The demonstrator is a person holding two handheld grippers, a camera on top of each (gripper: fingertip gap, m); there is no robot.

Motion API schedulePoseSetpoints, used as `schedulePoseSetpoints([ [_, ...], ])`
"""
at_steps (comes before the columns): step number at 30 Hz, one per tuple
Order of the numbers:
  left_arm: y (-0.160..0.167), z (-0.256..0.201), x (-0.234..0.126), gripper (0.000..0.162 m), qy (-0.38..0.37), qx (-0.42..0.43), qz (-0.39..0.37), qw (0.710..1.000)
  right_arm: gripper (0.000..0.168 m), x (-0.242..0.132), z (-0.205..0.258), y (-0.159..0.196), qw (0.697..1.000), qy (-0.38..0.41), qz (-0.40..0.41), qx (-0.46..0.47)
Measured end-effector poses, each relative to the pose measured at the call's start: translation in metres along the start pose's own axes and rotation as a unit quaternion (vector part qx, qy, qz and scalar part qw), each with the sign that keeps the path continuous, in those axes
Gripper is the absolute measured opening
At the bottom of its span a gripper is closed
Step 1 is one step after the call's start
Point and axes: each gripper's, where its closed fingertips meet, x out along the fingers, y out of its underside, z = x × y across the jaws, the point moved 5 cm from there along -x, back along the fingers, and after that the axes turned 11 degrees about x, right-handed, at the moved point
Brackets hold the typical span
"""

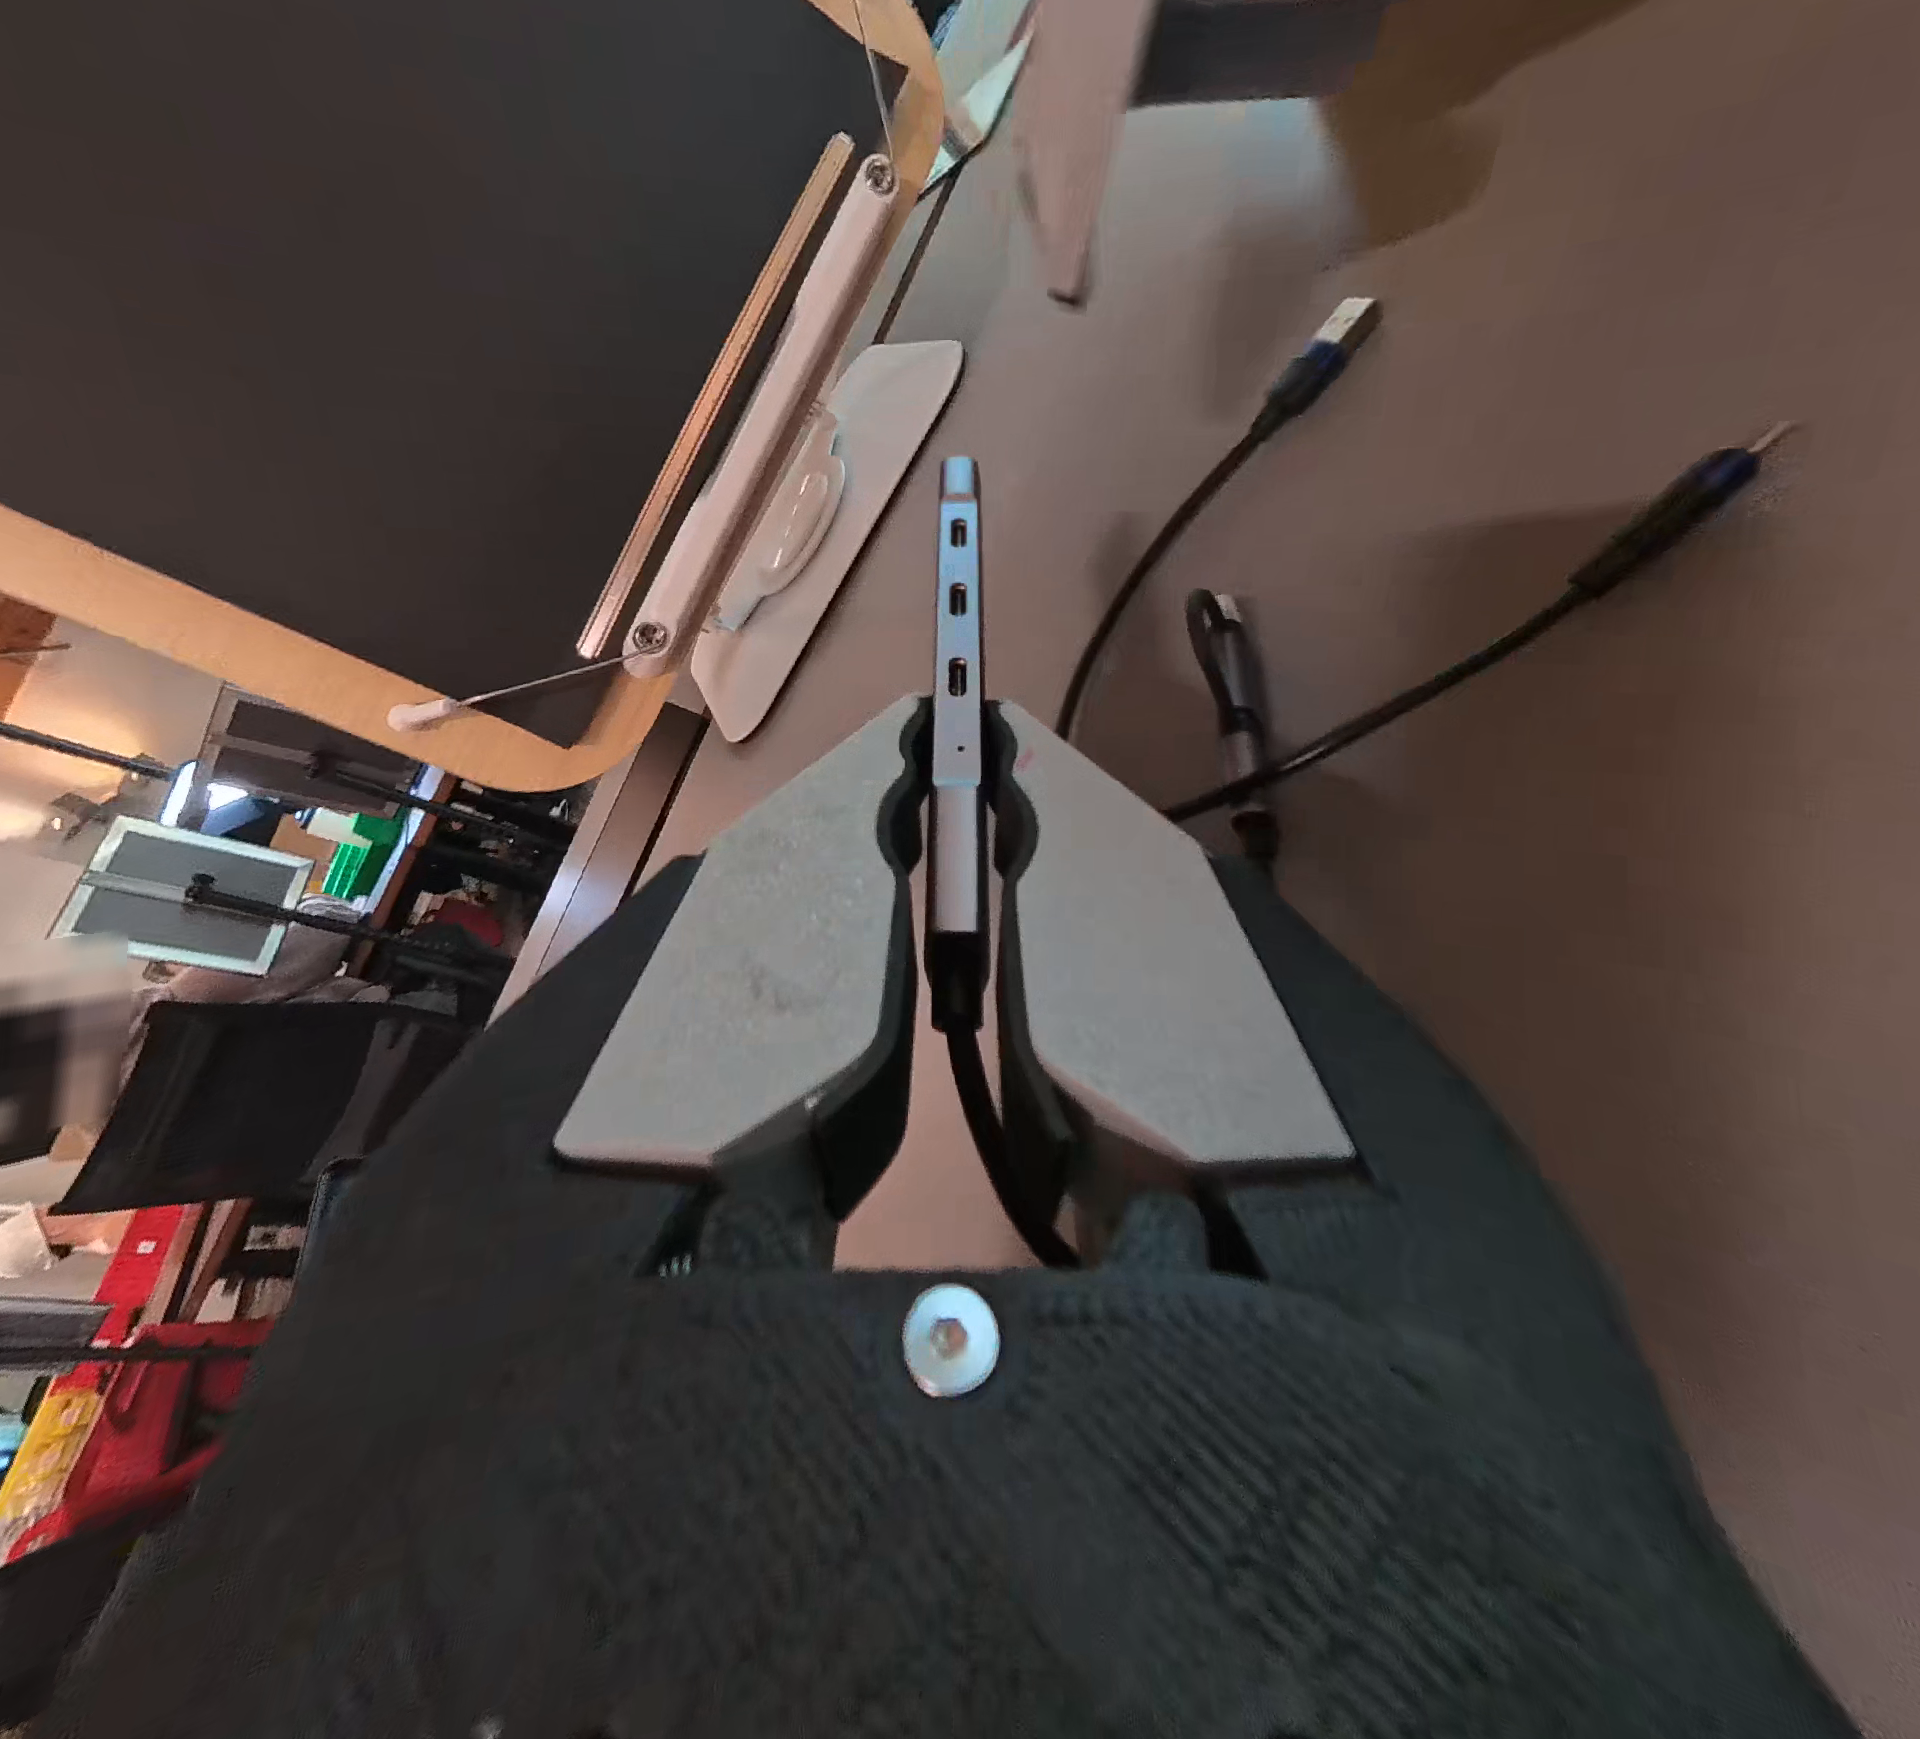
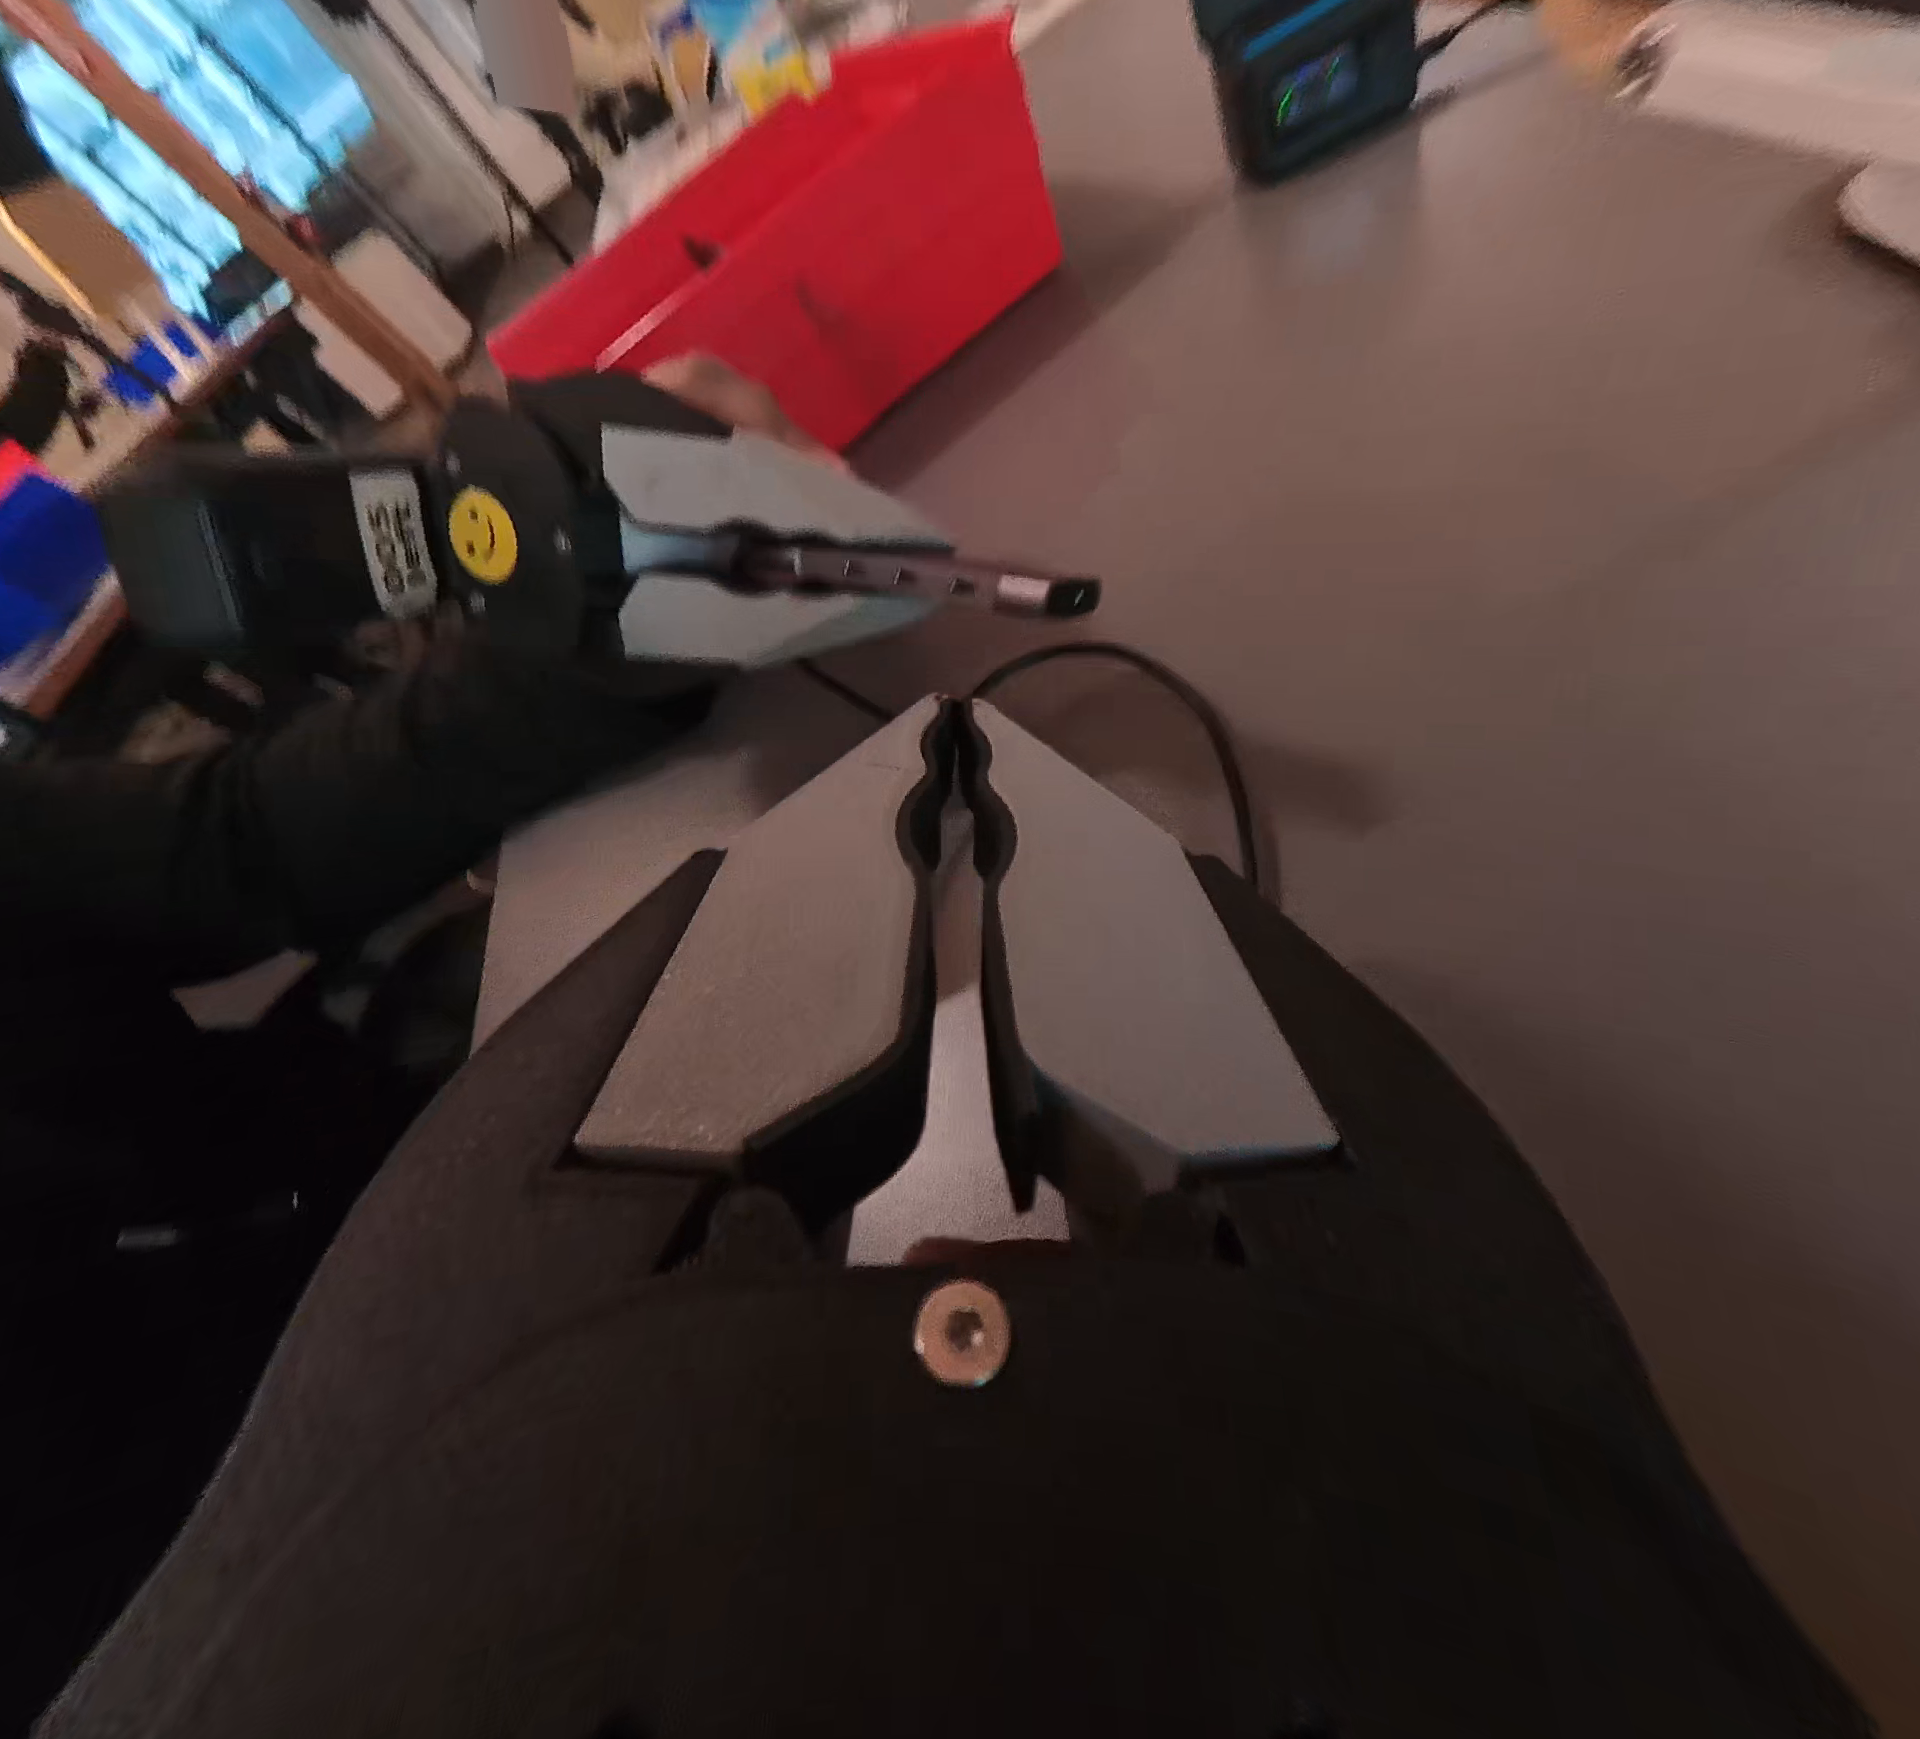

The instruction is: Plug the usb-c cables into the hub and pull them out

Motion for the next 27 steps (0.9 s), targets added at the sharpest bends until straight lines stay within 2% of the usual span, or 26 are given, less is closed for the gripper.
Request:
schedulePoseSetpoints([
  [4,0.007,0.007,0.0,0.007,-0.012,-0.028,0.01,0.999,0.011,0.017,0.005,0.025,0.994,0.025,0.104,-0.033],
  [9,0.004,0.008,-0.001,0.007,-0.021,-0.019,0.007,1.0,0.021,0.043,0.011,0.051,0.975,0.072,0.192,-0.083],
  [12,-0.003,0.008,-0.003,0.007,-0.031,0.003,-0.014,0.999,0.012,0.056,0.009,0.064,0.963,0.088,0.235,-0.1],
  [14,-0.008,0.008,-0.006,0.007,-0.037,0.011,-0.032,0.999,0.003,0.059,0.011,0.069,0.962,0.065,0.249,-0.086],
  [20,-0.01,0.006,-0.007,0.007,-0.022,0.005,-0.044,0.999,0.014,0.048,0.015,0.076,0.96,-0.026,0.278,-0.023],
  [27,-0.013,0.007,-0.009,0.007,-0.018,-0.004,-0.055,0.998,0.012,0.043,0.01,0.079,0.953,-0.084,0.29,0.026],
])
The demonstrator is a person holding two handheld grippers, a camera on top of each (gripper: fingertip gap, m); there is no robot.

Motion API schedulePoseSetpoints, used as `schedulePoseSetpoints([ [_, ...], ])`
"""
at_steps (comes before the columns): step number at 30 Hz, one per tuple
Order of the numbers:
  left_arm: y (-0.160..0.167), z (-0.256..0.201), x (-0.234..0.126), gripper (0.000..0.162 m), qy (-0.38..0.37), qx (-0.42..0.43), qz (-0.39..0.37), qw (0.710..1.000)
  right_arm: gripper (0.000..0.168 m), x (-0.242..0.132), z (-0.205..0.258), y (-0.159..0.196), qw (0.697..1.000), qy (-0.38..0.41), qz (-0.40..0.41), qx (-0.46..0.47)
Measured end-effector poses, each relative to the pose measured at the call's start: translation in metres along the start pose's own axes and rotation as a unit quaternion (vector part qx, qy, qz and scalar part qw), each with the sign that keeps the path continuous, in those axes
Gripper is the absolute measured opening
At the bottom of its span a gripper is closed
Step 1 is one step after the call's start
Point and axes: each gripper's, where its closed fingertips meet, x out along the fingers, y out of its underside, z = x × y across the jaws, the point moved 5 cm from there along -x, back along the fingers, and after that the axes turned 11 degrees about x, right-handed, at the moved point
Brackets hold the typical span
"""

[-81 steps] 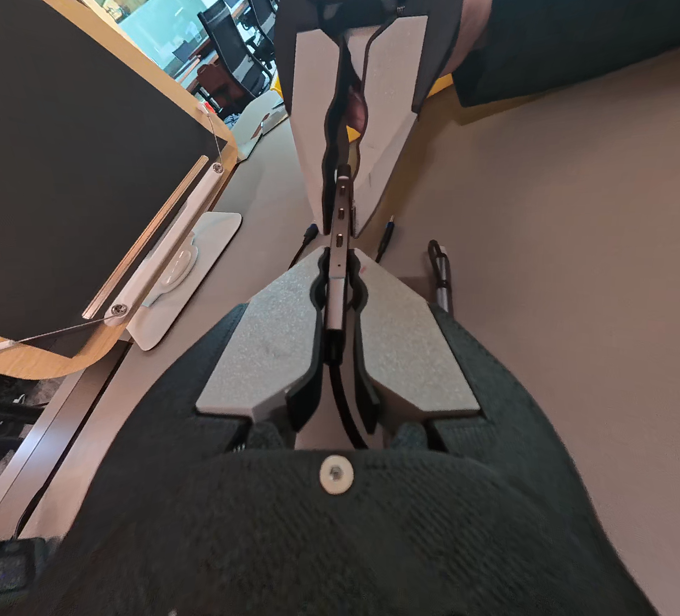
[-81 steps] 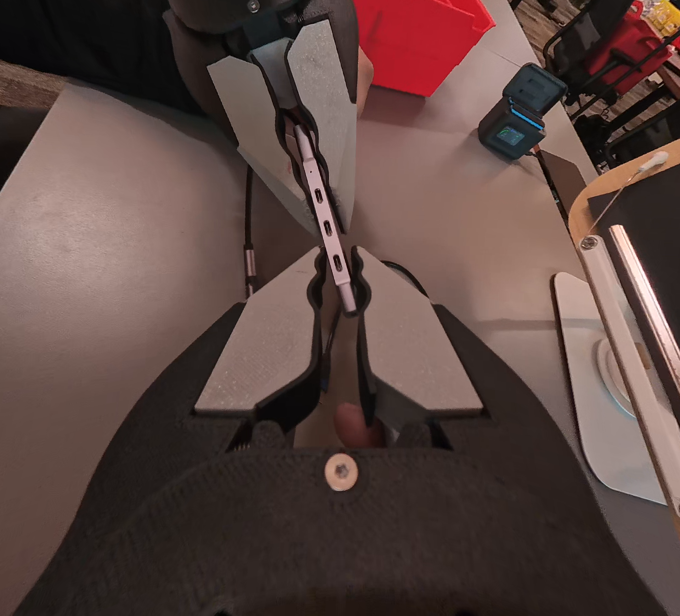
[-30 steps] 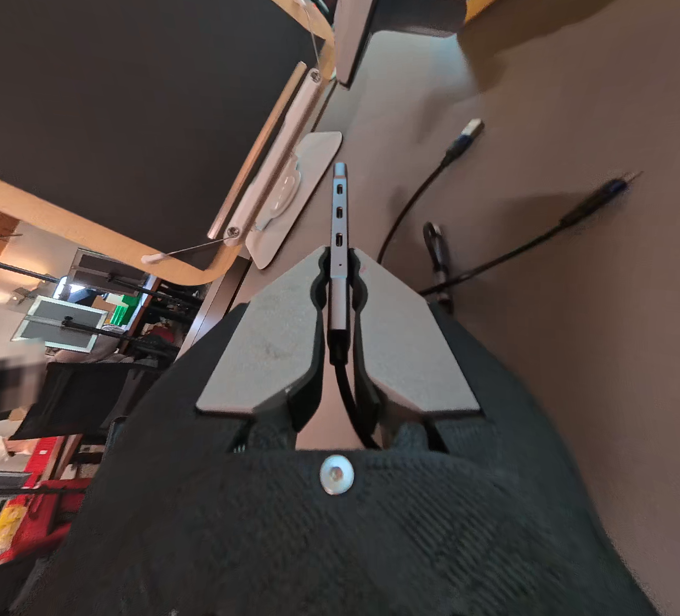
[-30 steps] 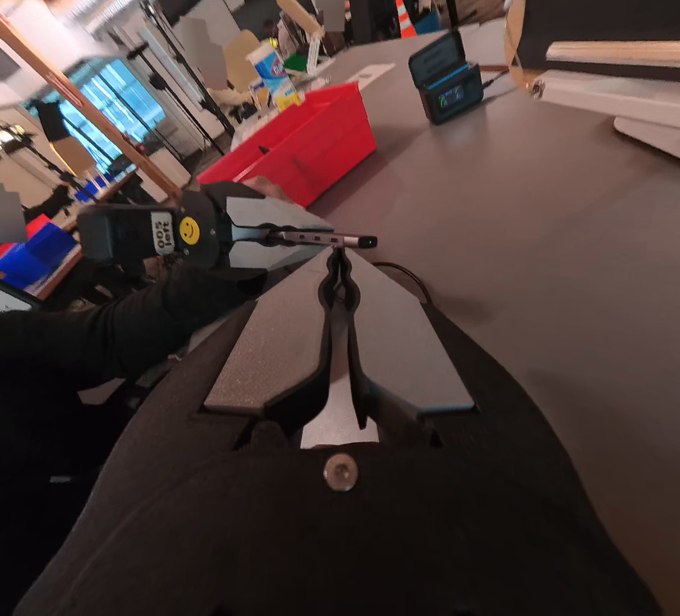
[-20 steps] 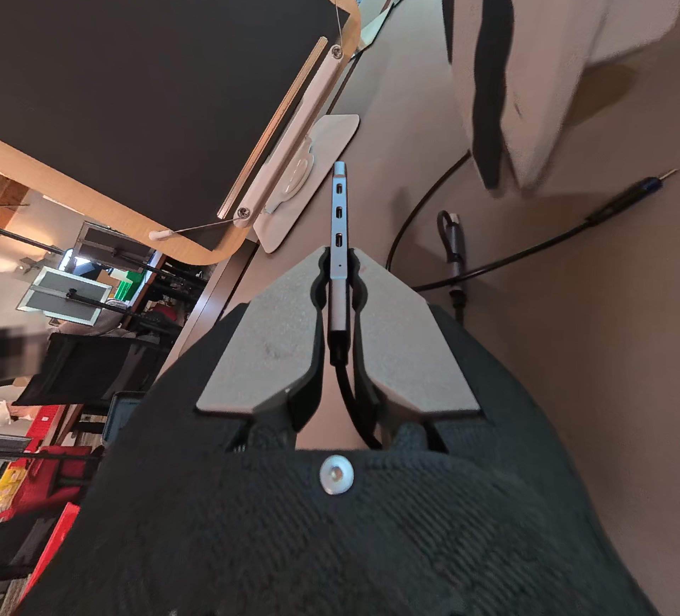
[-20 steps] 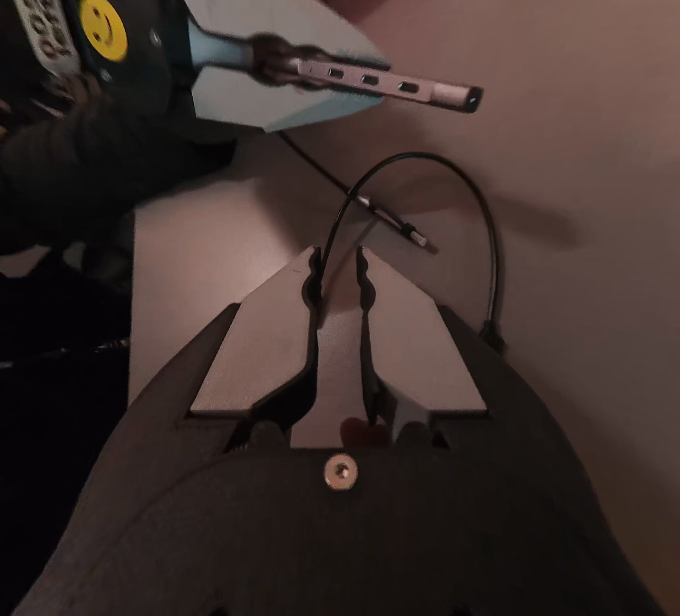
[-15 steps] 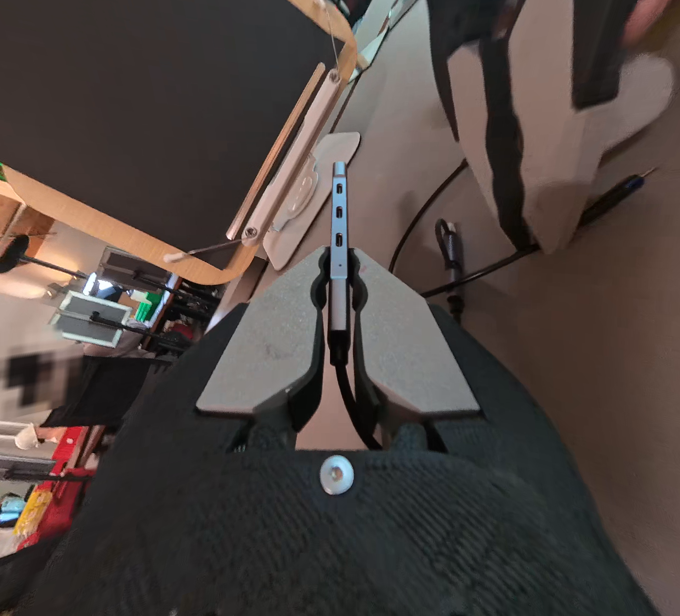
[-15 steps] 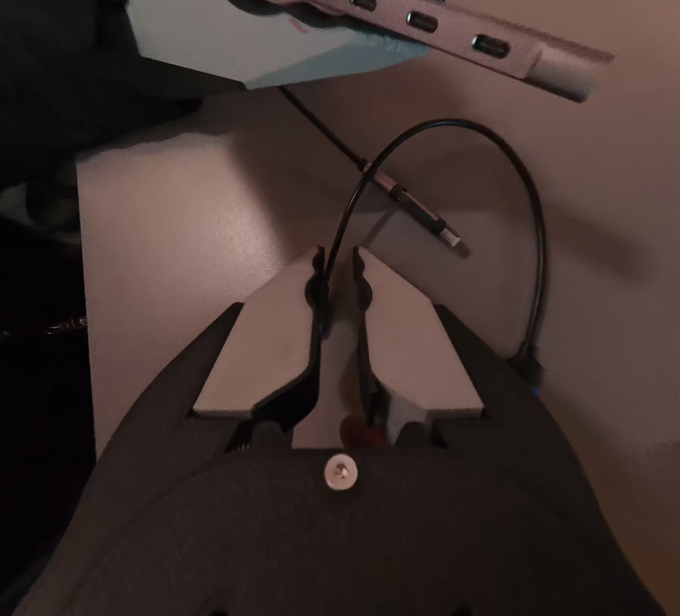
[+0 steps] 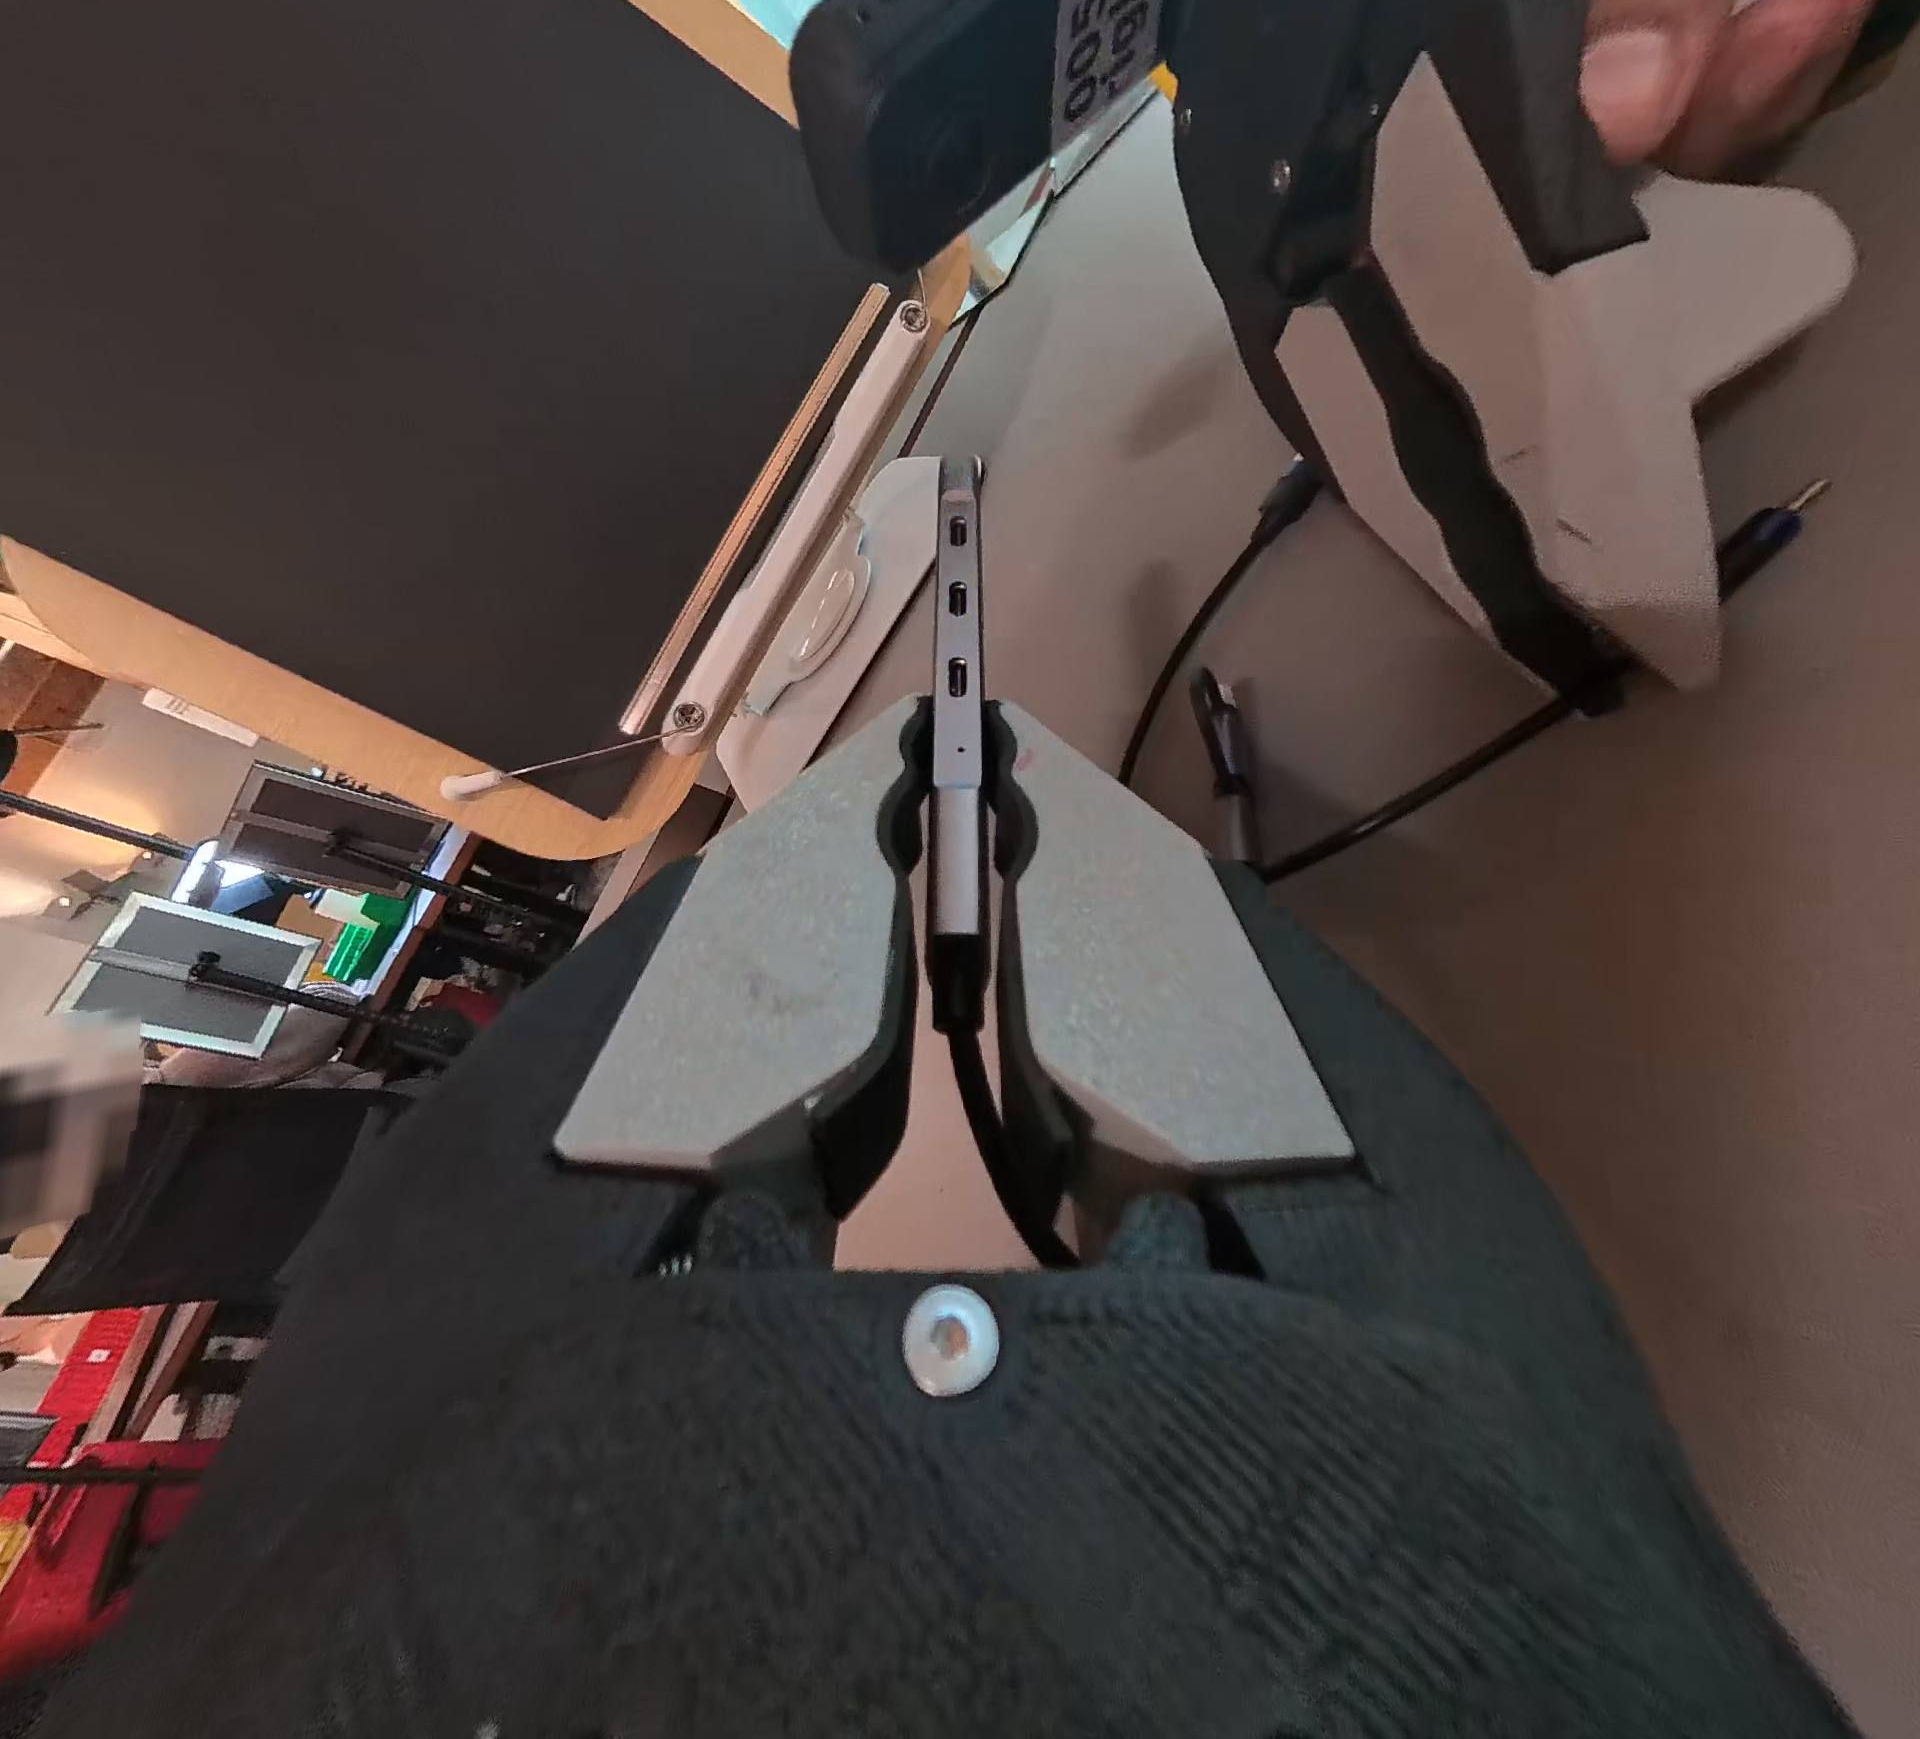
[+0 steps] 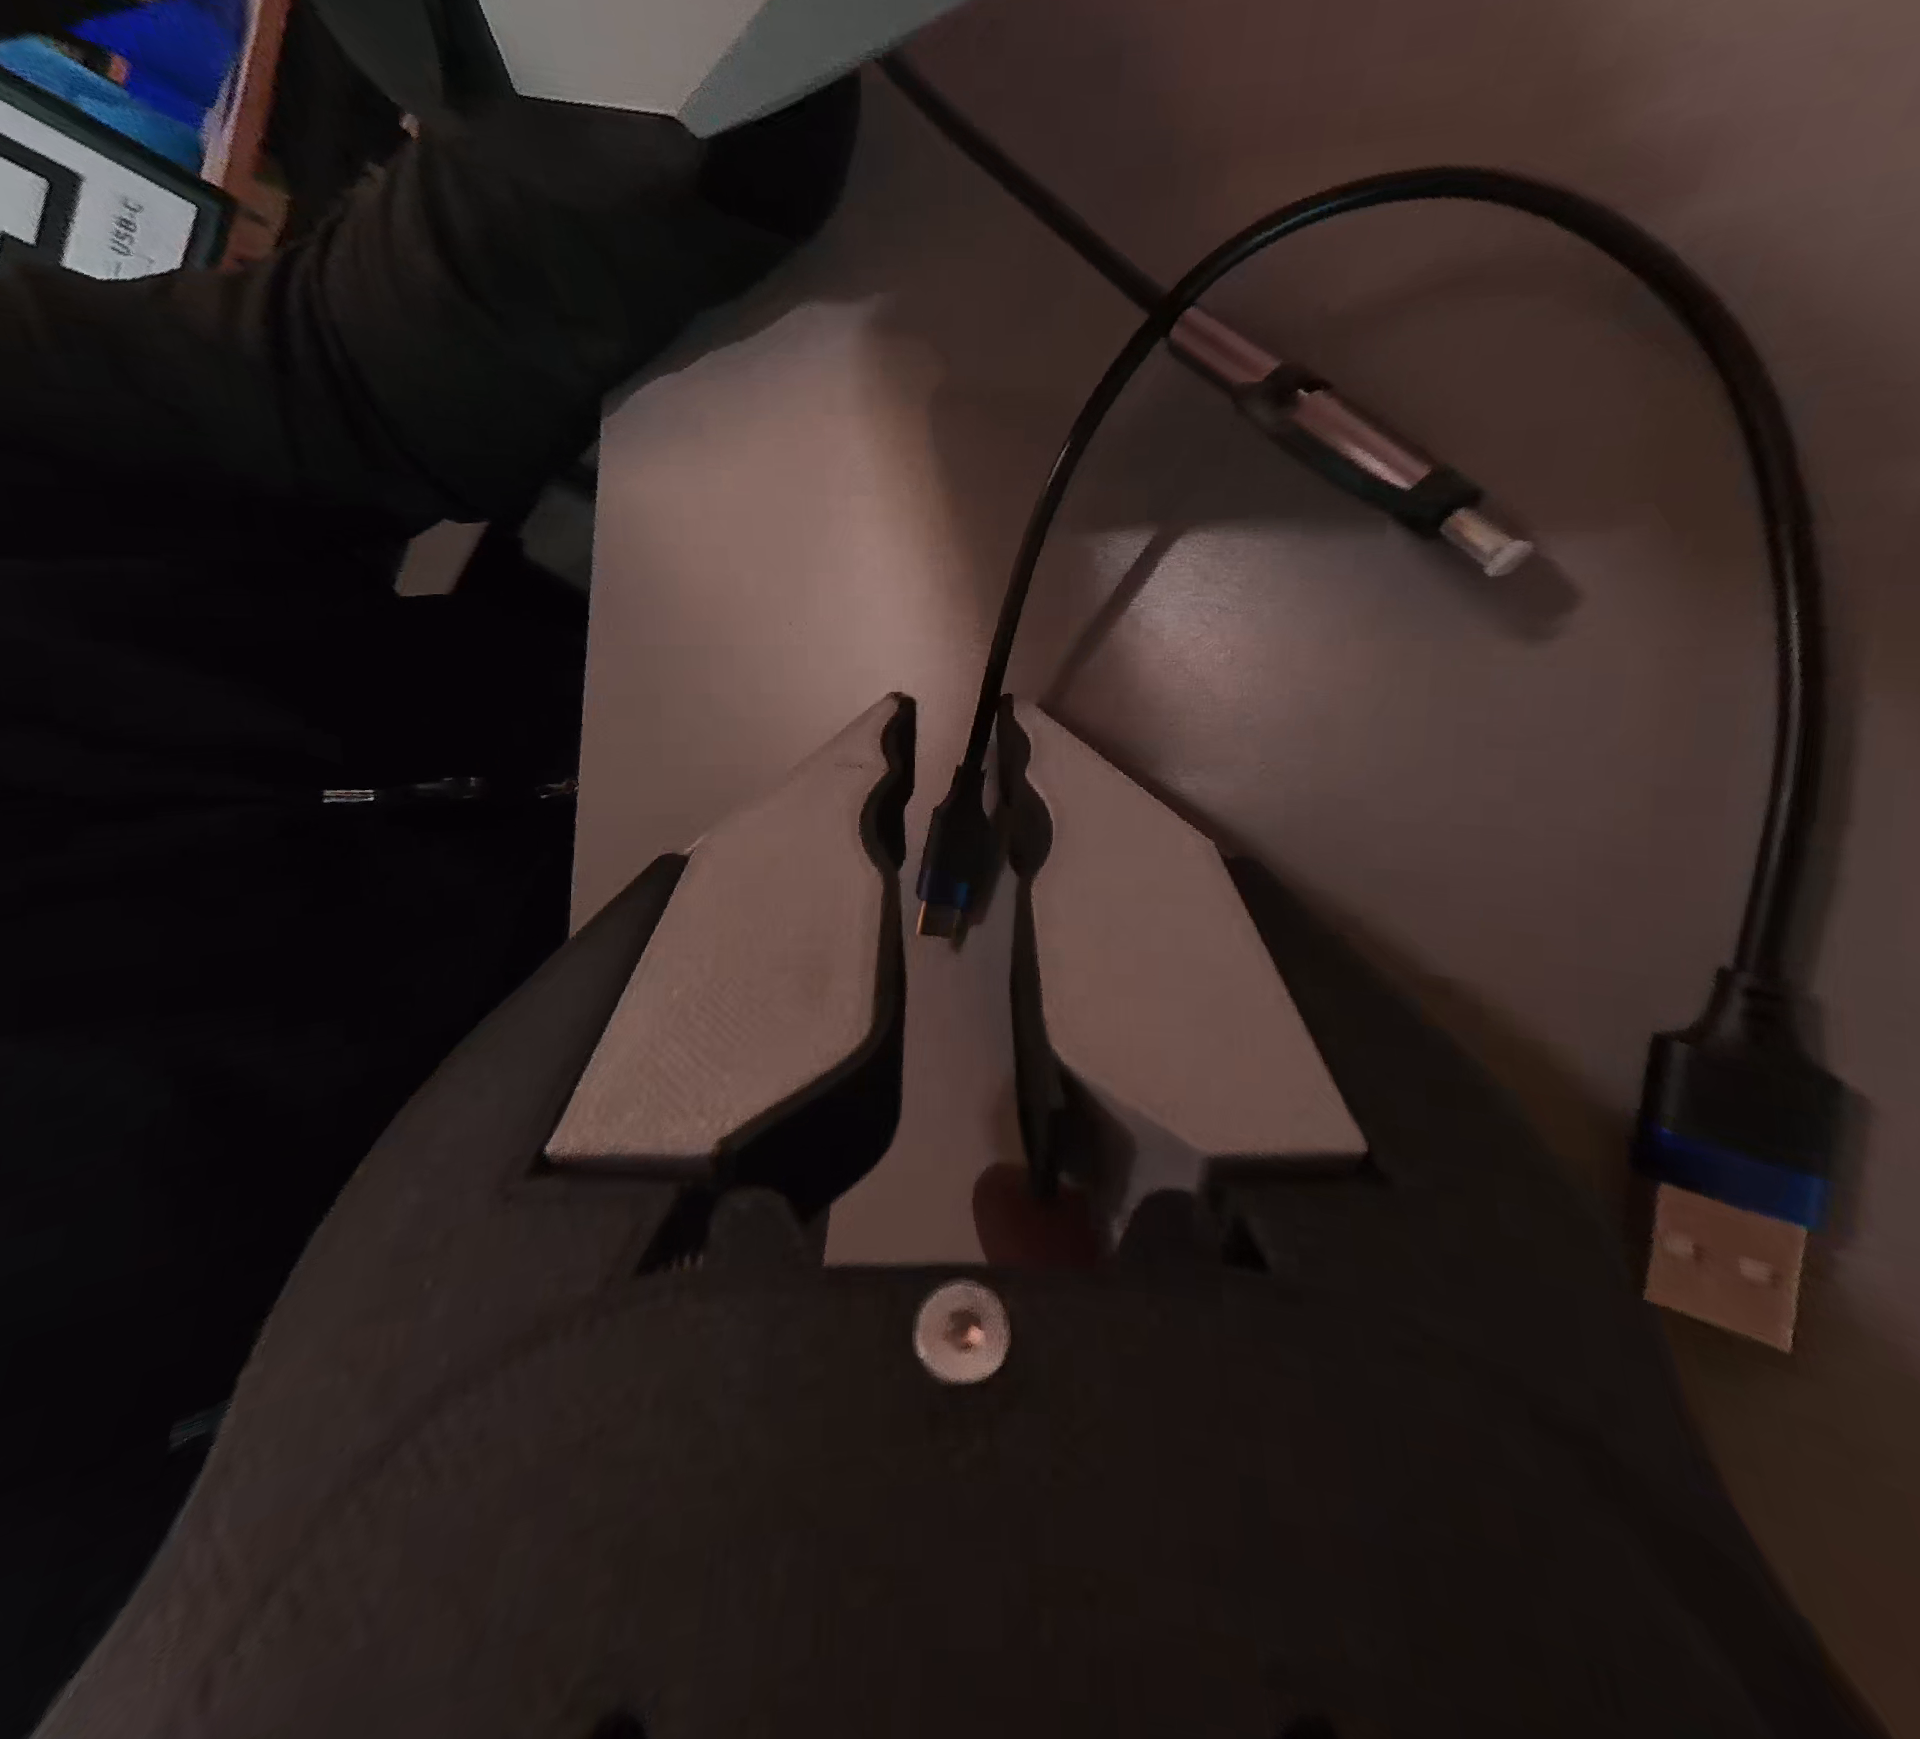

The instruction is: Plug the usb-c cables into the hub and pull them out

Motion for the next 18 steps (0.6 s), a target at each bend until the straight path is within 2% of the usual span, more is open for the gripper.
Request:
schedulePoseSetpoints([
  [4,-0.001,0.001,-0.001,0.007,0.003,-0.01,-0.007,1.0,0.002,-0.002,-0.003,0.003,1.0,0.007,0.014,-0.009],
  [10,0.002,0.001,0.0,0.007,0.005,-0.018,0.004,1.0,0.0,-0.002,0.002,-0.004,1.0,-0.012,-0.001,-0.025],
  [14,0.018,0.023,-0.005,0.007,-0.044,-0.088,0.038,0.994,0.0,-0.034,0.02,-0.027,0.991,-0.05,-0.119,-0.038],
  [18,0.016,0.043,-0.018,0.006,-0.063,-0.198,-0.032,0.978,0.0,-0.087,0.005,-0.054,0.947,-0.004,-0.32,0.01],
])
